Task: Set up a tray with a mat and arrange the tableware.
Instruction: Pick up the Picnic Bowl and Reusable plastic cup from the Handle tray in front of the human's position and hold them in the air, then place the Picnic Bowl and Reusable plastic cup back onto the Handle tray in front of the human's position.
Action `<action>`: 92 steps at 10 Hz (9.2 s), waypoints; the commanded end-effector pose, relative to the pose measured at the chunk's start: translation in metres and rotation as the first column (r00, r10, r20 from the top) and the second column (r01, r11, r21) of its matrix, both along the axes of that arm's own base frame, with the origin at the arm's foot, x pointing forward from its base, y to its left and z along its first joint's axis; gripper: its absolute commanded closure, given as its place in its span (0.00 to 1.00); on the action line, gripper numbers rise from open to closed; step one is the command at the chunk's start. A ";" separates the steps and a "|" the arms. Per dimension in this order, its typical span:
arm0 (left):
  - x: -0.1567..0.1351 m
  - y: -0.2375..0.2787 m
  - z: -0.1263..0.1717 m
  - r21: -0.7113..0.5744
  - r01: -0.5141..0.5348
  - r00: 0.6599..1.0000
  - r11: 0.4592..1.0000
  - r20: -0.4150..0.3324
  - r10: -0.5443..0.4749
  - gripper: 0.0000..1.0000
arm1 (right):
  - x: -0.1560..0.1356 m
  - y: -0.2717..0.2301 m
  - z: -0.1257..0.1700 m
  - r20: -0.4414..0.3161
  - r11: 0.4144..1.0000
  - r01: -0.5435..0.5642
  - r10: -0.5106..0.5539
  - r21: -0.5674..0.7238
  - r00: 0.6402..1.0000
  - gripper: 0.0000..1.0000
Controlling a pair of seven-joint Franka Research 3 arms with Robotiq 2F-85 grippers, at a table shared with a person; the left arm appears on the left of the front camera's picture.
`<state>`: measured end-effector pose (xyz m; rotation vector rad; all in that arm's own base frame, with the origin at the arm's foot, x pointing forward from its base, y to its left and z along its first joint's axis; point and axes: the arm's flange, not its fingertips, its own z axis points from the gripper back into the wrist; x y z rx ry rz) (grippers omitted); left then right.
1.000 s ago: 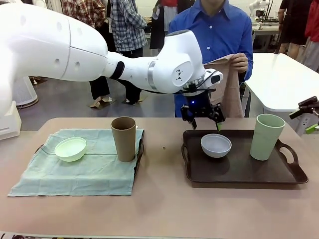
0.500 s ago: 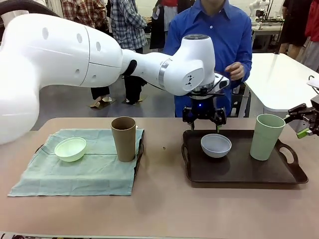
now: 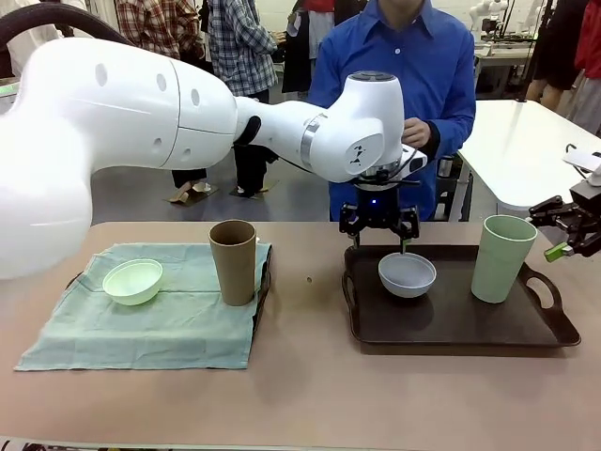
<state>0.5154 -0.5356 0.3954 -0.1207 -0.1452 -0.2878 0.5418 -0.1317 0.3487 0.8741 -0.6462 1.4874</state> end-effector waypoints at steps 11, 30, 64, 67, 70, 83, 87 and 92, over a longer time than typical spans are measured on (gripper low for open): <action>0.027 -0.003 -0.040 0.021 -0.079 0.996 0.997 -0.038 0.080 0.00 | 0.006 0.050 -0.045 -0.092 0.998 -0.036 0.031 -0.048 0.995 0.00; 0.014 -0.018 -0.060 0.012 -0.080 0.987 0.997 -0.141 0.081 1.00 | -0.005 0.069 -0.052 -0.034 0.994 -0.105 0.104 -0.032 0.994 1.00; -0.090 -0.014 0.148 -0.151 0.058 0.989 0.987 0.141 -0.037 1.00 | -0.111 0.062 0.179 0.258 0.990 -0.112 0.130 -0.083 0.957 1.00; -0.090 -0.014 0.148 -0.151 0.058 0.989 0.987 0.141 -0.037 1.00 | -0.111 0.062 0.179 0.258 0.990 -0.112 0.130 -0.083 0.957 1.00; -0.090 -0.014 0.148 -0.151 0.058 0.989 0.987 0.141 -0.037 1.00 | -0.111 0.062 0.179 0.258 0.990 -0.112 0.130 -0.083 0.957 1.00; -0.077 0.002 0.119 -0.215 0.050 0.995 0.975 0.097 -0.030 0.93 | -0.091 0.053 0.135 0.280 0.981 -0.193 0.194 -0.030 0.940 0.16; -0.059 0.018 0.066 -0.294 -0.009 1.000 0.956 -0.019 0.004 0.93 | -0.061 0.048 0.082 0.271 0.988 -0.144 0.125 0.051 0.954 0.16; -0.046 0.033 0.014 -0.245 -0.054 0.993 0.968 -0.112 0.027 0.93 | -0.041 0.048 0.029 0.173 0.996 -0.088 0.081 0.033 0.982 0.16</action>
